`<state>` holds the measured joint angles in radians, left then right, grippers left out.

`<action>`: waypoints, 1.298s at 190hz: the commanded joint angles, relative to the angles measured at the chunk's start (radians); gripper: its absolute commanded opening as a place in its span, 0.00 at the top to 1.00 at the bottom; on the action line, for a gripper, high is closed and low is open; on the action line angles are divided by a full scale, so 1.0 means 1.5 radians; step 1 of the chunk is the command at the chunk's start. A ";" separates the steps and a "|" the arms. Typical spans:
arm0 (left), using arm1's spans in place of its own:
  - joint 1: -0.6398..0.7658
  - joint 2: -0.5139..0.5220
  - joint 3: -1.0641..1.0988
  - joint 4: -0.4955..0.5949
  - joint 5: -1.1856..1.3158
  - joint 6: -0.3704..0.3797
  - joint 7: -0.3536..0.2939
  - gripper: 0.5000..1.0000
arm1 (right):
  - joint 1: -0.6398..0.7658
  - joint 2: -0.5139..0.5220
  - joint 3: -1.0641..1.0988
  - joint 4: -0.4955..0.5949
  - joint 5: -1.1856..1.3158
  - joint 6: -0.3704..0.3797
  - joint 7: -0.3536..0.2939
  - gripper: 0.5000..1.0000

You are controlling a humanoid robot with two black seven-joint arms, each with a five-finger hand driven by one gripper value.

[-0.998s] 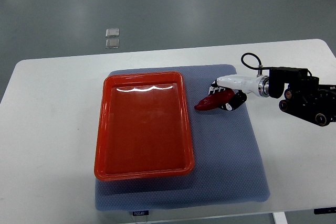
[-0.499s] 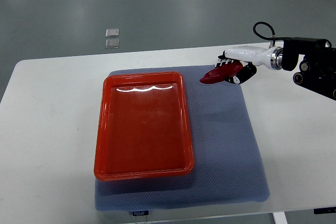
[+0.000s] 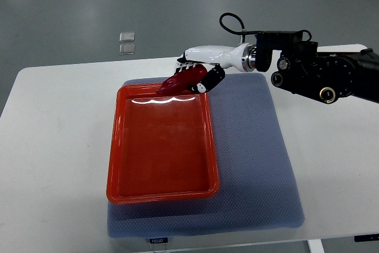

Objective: Place red pepper on red tray

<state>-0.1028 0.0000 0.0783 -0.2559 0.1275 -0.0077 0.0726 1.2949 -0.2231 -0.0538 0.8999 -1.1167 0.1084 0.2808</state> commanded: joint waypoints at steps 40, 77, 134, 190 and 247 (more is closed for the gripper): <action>0.000 0.000 -0.001 0.000 0.000 0.000 0.001 0.00 | -0.017 0.149 -0.059 -0.085 -0.001 -0.025 0.002 1.00; 0.000 0.000 -0.001 0.000 0.000 0.000 0.001 0.00 | -0.050 0.149 -0.061 -0.119 -0.003 -0.027 0.002 1.00; 0.000 0.000 0.000 0.000 0.000 0.000 0.002 0.00 | -0.082 0.149 -0.059 -0.126 -0.002 -0.040 0.014 1.00; 0.000 0.000 0.000 0.000 0.000 0.000 0.002 0.00 | -0.098 0.149 -0.056 -0.127 -0.001 -0.048 0.015 0.39; 0.000 0.000 0.000 0.001 -0.001 0.000 0.002 0.00 | -0.090 0.149 -0.013 -0.126 0.012 -0.046 0.016 0.28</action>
<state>-0.1027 0.0000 0.0783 -0.2562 0.1271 -0.0077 0.0752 1.1509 0.0000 -0.1216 0.7094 -1.1154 0.0367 0.3039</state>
